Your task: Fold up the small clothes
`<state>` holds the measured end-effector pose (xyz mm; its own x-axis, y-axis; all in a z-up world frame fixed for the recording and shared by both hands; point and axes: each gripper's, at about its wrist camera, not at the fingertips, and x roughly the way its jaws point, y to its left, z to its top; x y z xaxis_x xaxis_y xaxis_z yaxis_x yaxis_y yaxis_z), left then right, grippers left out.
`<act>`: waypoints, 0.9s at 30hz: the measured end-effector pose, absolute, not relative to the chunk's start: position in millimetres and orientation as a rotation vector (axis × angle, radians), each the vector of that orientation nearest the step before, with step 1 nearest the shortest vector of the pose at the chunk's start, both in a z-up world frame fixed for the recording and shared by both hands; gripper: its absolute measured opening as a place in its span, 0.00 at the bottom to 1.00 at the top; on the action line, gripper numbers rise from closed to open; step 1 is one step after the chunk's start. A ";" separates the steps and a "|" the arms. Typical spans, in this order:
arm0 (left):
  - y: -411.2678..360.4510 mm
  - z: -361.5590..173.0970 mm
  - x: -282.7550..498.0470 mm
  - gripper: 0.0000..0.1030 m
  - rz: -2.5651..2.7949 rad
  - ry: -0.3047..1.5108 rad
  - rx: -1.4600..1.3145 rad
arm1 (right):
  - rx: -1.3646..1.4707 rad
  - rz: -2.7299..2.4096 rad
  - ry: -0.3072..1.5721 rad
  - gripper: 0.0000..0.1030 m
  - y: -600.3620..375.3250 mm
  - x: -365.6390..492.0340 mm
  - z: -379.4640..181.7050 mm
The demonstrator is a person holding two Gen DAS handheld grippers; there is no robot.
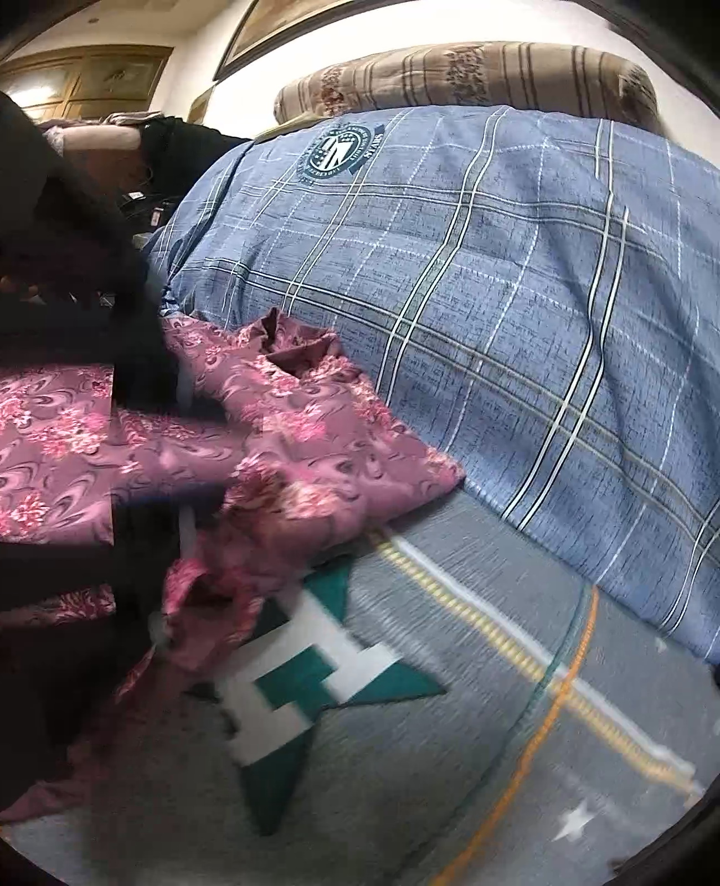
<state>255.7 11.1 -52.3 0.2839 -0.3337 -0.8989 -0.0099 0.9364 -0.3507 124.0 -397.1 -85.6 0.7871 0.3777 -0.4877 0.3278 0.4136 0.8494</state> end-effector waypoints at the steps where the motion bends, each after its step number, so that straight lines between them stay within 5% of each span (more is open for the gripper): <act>1: 8.9 -53.8 255.5 0.31 -0.205 1.278 -0.280 | 1.134 0.040 0.662 0.00 -397.5 122.6 -76.8; 4: -8.3 -55.4 255.1 0.33 -0.179 1.276 -0.160 | 1.042 0.007 0.634 0.07 -398.7 119.3 -67.4; 7: -20.8 -47.2 246.6 0.41 -0.157 1.267 -0.099 | 1.063 -0.014 0.869 0.00 -398.2 134.1 -103.3; 12: -34.8 -42.3 232.4 0.53 -0.140 1.242 -0.045 | 0.943 0.008 0.740 0.09 -382.3 115.0 -69.9; 15: -38.5 -48.8 229.7 0.53 -0.119 1.265 -0.023 | 0.879 0.033 0.780 0.27 -369.9 121.2 -67.7; 27: 1.6 -30.7 205.2 0.53 -0.038 1.220 0.058 | 0.715 0.082 0.815 0.30 -309.6 131.2 -57.0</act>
<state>205.2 1.6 -30.7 0.3433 0.0016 -0.9392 0.0603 0.9979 0.0238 131.2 -309.6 -57.0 0.6961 0.3309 -0.6371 0.1967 0.7655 0.6126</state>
